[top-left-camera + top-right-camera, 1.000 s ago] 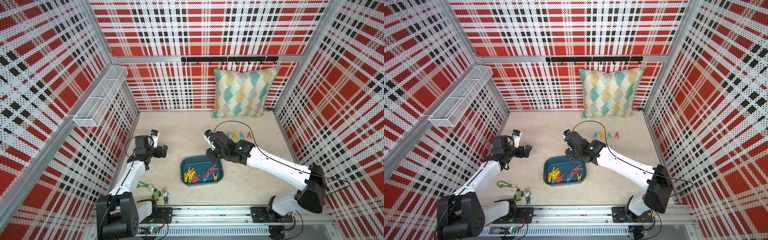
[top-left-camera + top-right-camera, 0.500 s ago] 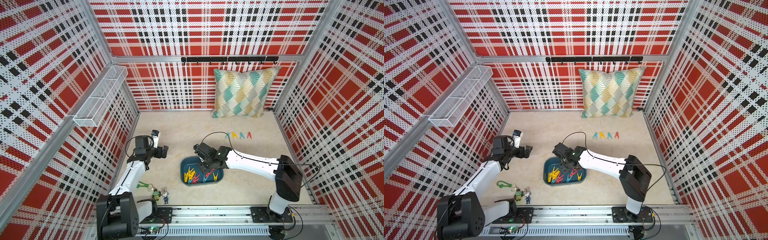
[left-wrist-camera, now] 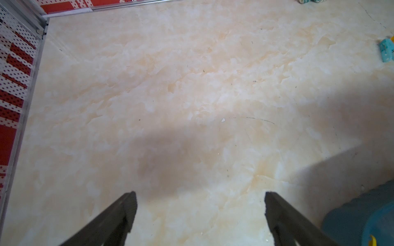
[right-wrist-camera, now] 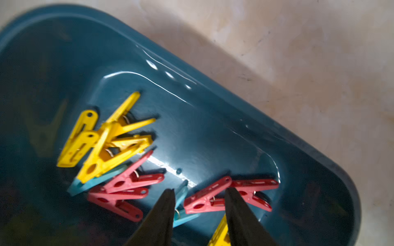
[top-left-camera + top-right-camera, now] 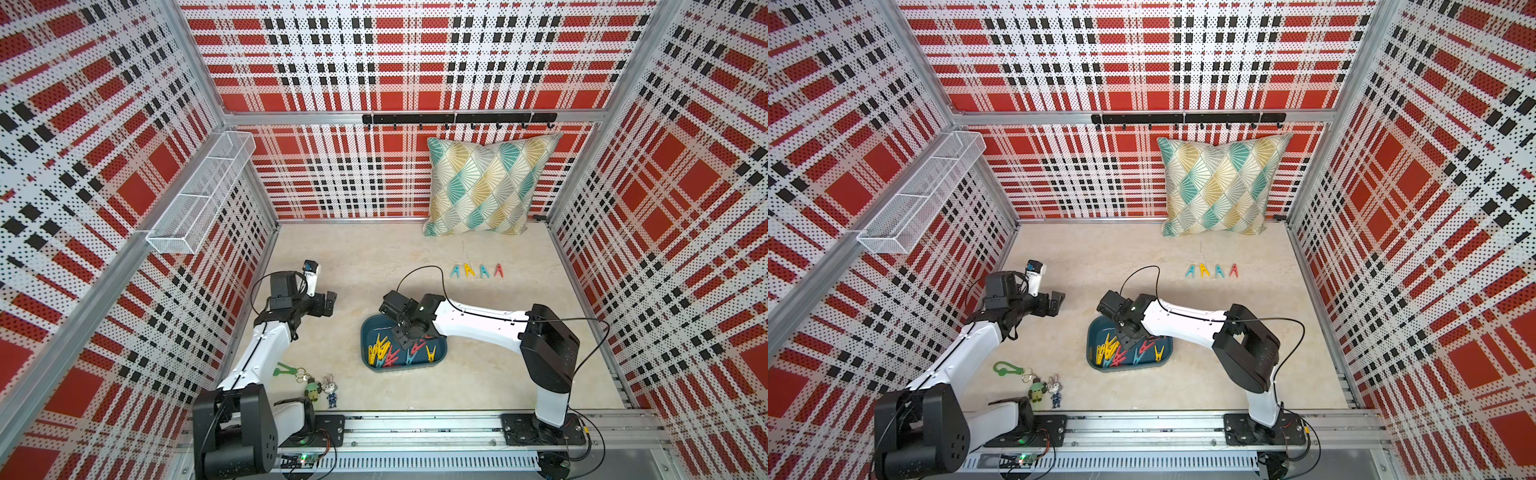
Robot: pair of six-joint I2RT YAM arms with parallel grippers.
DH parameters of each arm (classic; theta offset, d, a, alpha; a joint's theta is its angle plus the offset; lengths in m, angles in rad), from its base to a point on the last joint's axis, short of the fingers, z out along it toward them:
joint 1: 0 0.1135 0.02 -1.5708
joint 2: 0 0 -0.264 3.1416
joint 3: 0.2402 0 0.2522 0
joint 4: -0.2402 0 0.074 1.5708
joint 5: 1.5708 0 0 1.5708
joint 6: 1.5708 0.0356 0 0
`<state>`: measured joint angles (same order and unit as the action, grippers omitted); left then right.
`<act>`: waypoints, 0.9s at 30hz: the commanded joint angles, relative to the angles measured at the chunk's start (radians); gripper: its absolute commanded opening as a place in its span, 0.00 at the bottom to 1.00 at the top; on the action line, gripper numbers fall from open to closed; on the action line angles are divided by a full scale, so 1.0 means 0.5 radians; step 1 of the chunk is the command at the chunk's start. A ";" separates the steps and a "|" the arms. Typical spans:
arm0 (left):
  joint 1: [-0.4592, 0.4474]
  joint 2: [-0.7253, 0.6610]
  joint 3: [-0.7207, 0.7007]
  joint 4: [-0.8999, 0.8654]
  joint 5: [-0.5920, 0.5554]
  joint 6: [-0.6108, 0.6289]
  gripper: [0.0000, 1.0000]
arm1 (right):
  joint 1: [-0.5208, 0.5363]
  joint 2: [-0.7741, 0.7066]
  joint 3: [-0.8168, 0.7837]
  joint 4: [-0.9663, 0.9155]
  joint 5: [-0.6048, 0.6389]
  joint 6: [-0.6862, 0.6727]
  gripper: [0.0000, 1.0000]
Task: Take the clothespins out of the storage box
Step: Pick up the clothespin from the storage box.
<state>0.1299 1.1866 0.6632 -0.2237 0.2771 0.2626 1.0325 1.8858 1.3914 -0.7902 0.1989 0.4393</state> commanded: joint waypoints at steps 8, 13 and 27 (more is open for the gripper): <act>0.028 -0.017 0.026 -0.025 0.004 0.020 0.99 | -0.156 -0.109 -0.157 -0.168 0.044 -0.007 0.48; 0.029 -0.021 0.023 -0.025 0.012 0.024 0.99 | -0.160 -0.061 -0.149 -0.156 0.029 -0.017 0.49; 0.038 -0.042 0.030 -0.025 0.010 0.014 0.99 | -0.160 0.091 -0.138 -0.081 -0.087 -0.041 0.48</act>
<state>0.1360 1.1843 0.6632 -0.2268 0.2775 0.2630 0.9508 1.9118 1.3128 -0.8394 0.1692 0.4271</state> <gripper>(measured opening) 0.992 0.478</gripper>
